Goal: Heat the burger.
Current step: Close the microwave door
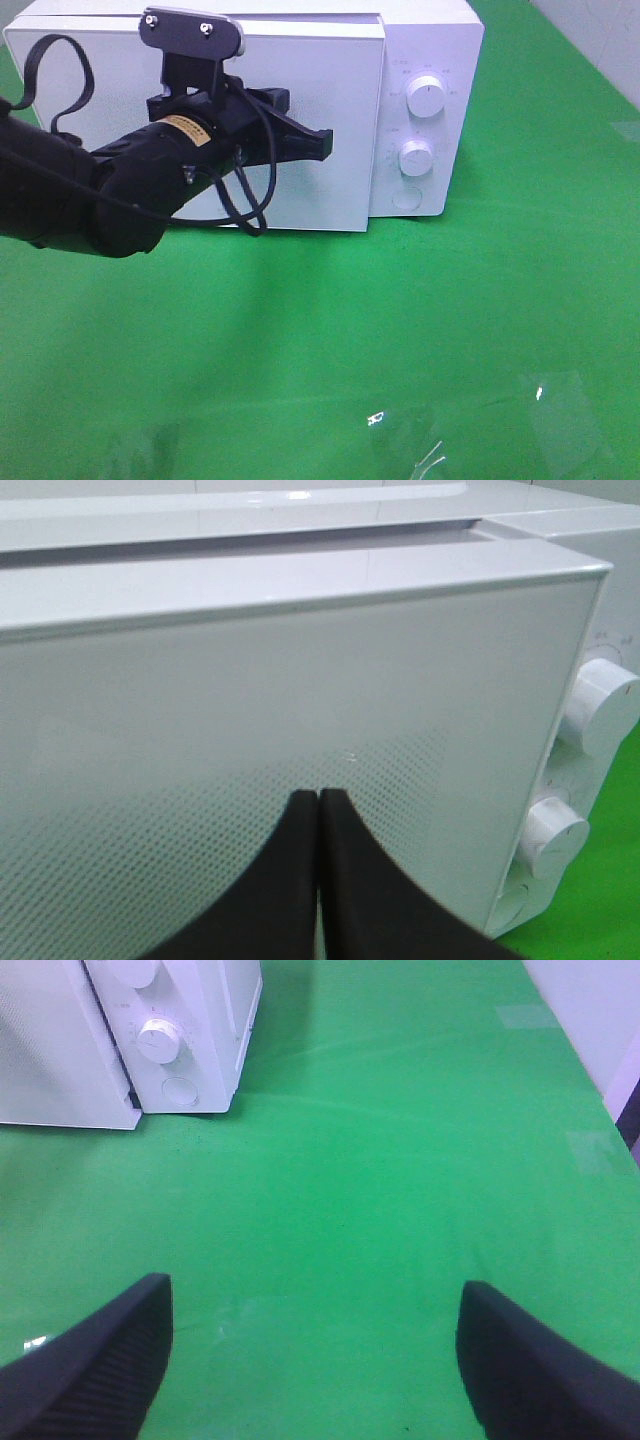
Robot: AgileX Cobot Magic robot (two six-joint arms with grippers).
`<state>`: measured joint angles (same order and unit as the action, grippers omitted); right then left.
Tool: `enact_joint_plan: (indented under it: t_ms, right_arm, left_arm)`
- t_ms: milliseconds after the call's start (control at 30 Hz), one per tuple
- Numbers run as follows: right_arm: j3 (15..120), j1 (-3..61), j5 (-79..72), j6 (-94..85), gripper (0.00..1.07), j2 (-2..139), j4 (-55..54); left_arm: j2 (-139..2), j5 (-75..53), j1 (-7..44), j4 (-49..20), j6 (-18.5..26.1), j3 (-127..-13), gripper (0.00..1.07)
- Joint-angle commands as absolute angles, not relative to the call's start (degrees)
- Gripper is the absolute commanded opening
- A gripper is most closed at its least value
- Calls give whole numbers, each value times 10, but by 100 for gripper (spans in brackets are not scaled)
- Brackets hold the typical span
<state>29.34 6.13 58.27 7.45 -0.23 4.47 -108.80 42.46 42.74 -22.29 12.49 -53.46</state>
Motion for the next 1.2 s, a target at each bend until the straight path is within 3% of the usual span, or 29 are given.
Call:
enact_joint_plan:
  t_ms: [33,267,433,800,967,1200]
  right_arm:
    - [292,58,575,75,74,-17,46]
    - [292,58,575,75,74,-17,46]
    - [292,58,575,75,74,-17,46]
    - [292,58,575,75,74,-17,46]
    - [292,58,575,75,74,-17,46]
    - [292,58,575,75,74,-17,46]
  left_arm:
    - [-1102,418,430,-229,128,-563,0]
    - [-1138,418,430,-237,129,-607,0]
    - [-1152,423,418,-264,156,-623,0]
    - [-1158,418,340,-277,160,-652,0]
    - [-1157,392,343,-276,160,-651,0]
    - [-1157,286,395,-277,163,-651,0]
